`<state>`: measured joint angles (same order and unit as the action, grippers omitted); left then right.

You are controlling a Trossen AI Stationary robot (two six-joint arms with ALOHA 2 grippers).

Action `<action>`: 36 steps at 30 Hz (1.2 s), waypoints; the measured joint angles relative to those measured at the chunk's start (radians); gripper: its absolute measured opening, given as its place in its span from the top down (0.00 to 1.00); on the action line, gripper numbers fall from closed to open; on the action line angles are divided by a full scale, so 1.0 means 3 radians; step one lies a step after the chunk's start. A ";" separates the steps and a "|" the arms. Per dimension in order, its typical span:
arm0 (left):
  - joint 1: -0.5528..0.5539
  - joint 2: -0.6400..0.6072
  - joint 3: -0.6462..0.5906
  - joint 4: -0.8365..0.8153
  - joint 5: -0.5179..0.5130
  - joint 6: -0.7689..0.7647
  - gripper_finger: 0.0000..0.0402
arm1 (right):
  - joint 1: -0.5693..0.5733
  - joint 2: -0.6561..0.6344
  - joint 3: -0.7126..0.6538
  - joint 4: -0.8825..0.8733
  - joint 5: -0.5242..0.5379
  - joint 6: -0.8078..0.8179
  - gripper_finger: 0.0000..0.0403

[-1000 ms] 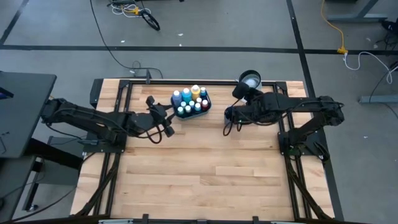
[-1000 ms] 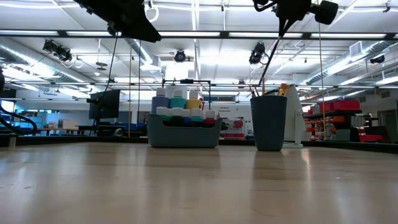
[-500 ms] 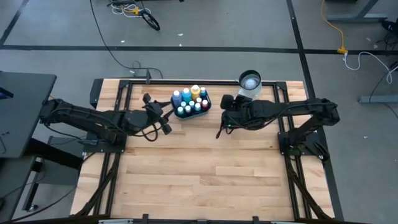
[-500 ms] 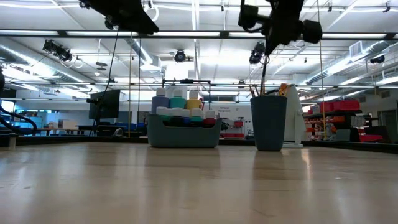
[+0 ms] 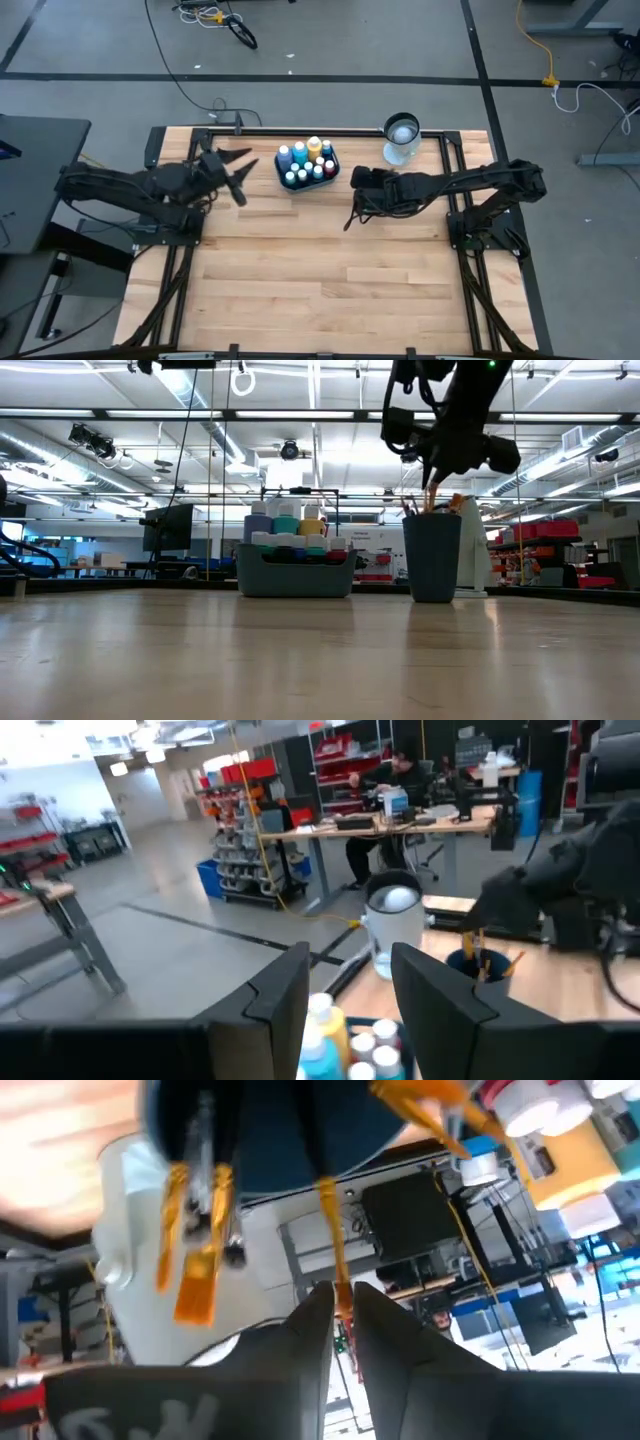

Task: Pick & Place Paint Supplies
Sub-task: Put the gold paint brush into the blue cup, then return to Home Position

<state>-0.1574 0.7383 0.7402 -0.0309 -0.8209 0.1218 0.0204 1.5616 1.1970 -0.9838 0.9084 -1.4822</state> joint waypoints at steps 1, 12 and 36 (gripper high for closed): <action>0.0000 -0.0081 -0.0001 -0.0037 -0.0012 0.0069 0.62 | -0.0001 -0.0001 -0.0031 0.0068 0.0000 0.0000 0.88; 0.0000 -0.0761 -0.0003 -0.0324 -0.0033 0.0174 0.62 | 0.0000 -0.0001 -0.0159 0.0426 0.0315 0.0795 0.87; 0.0000 -0.1219 -0.0003 -0.1036 0.0026 0.0074 0.62 | 0.0003 -0.1419 -0.0159 0.1068 -0.1866 0.4334 0.97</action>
<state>-0.1574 0.3727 0.7395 -0.3416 -0.8130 0.1440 0.0212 1.1357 1.1492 -0.6634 0.3487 -0.1821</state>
